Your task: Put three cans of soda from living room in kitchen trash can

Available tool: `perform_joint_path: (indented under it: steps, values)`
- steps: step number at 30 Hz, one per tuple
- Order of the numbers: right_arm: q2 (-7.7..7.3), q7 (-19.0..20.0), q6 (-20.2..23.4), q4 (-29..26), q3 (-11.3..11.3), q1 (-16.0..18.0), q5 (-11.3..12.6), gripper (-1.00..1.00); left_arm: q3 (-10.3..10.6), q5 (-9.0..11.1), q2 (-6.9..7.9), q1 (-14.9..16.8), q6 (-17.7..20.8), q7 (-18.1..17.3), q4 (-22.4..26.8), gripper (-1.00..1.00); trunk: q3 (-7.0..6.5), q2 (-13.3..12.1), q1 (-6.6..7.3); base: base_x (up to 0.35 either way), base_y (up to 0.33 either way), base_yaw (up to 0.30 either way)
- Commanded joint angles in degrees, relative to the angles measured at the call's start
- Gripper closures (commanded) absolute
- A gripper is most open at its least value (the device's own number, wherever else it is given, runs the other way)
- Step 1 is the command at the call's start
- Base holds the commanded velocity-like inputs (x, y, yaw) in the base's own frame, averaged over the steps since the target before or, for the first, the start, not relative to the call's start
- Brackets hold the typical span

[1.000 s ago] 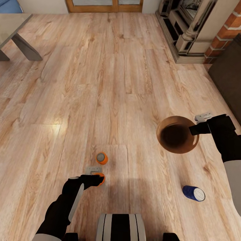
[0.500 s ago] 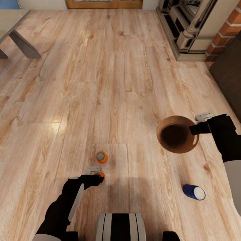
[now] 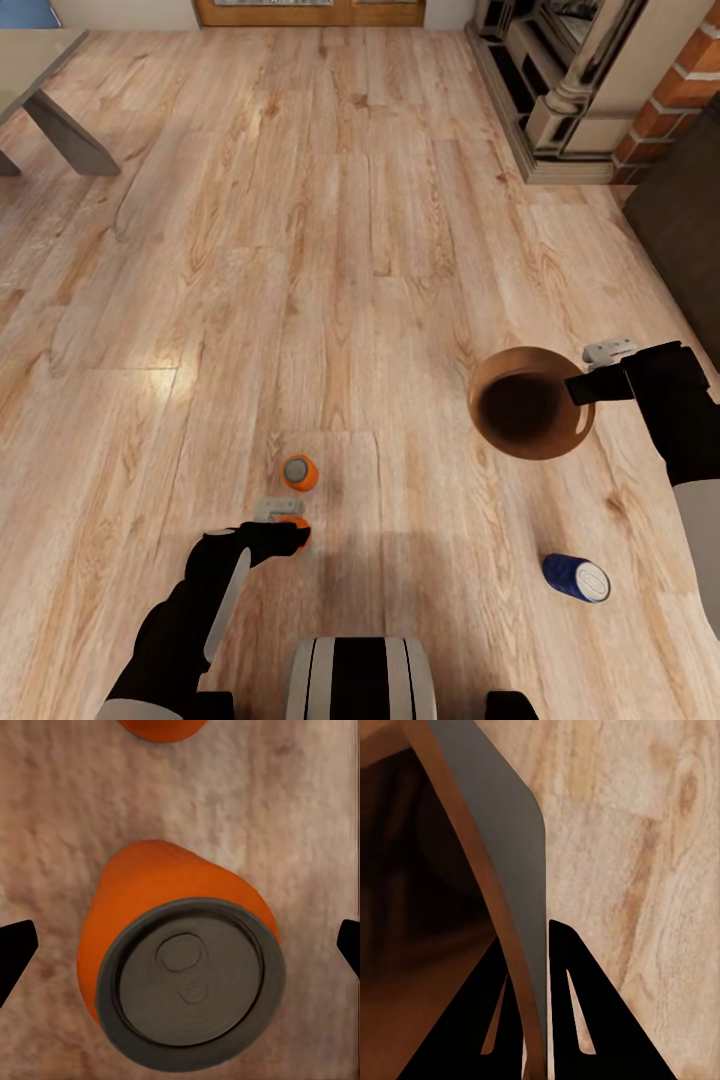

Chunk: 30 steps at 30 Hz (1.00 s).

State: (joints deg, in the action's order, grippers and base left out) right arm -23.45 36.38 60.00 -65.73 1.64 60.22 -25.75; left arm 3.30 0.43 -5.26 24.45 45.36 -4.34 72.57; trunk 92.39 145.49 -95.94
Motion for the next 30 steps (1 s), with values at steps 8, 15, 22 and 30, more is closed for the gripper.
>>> perform_joint_path:
  steps: [8,15,22,30]
  values:
    - [0.77,-0.70,0.00,0.04,0.19,-0.02,-1.36,1.00,0.04,0.09,-0.01,-0.01,-0.01,0.00,0.02,-1.00,0.02,-0.02,-0.05,0.011,-0.016,0.000]
    - [0.78,-0.70,0.00,0.07,0.70,-0.02,-1.40,1.00,0.04,0.10,-0.02,-0.01,0.00,0.03,0.03,-1.00,0.90,0.04,-0.15,0.001,-0.001,0.000]
    - [0.78,-0.70,0.00,0.08,0.83,-0.07,-1.40,1.00,0.04,0.10,-0.02,-0.01,0.00,0.01,0.08,-1.00,1.57,0.08,-0.23,0.000,0.000,0.000]
    - [0.75,-0.70,0.00,0.08,0.84,-0.10,-1.49,1.00,0.04,0.10,-0.01,-0.19,-0.23,-0.02,0.35,1.00,1.57,0.08,-0.23,0.000,0.000,0.000]
